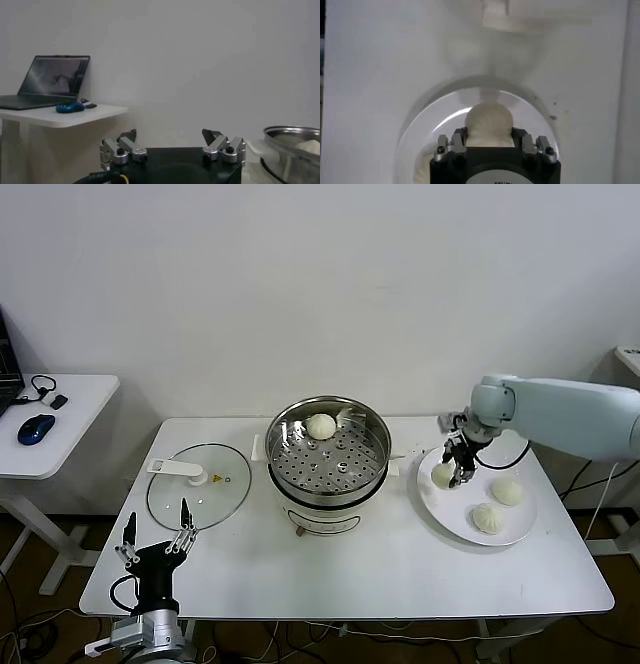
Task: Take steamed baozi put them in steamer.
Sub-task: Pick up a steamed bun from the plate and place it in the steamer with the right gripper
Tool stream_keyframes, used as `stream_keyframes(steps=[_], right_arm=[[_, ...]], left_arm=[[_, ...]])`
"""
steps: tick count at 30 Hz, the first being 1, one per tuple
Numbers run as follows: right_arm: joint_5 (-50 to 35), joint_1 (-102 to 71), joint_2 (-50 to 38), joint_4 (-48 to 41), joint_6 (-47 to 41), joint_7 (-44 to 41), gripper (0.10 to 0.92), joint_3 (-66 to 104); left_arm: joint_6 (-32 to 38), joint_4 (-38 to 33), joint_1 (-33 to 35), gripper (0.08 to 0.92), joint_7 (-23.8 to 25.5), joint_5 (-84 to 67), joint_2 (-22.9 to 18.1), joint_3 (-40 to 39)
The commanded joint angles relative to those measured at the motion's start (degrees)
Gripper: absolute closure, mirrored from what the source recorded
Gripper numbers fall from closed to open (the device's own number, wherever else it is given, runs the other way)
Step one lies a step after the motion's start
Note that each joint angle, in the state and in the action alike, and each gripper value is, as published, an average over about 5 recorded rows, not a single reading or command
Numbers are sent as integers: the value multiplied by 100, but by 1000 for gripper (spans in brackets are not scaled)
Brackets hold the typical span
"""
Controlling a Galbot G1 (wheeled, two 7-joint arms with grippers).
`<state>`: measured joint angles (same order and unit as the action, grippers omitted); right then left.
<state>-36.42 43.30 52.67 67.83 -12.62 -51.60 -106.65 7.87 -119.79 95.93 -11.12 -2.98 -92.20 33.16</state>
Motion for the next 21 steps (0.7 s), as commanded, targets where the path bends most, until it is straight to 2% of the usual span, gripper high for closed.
stream_keyframes(steps=[1,12,21], right_arm=[[-1191,2223,413,1236,-96,-129,423,-989],[-2079,2579,1287,1613,-456,56,423,-651],[-2230,1413,2296,610,-725,357,423,108]], left_arm=[[14,-27,19,177,3,59,-260,-92],[2,-98,44,177,10,77,-238,-209],[27,-125,60,177,12,74,-225,-227]])
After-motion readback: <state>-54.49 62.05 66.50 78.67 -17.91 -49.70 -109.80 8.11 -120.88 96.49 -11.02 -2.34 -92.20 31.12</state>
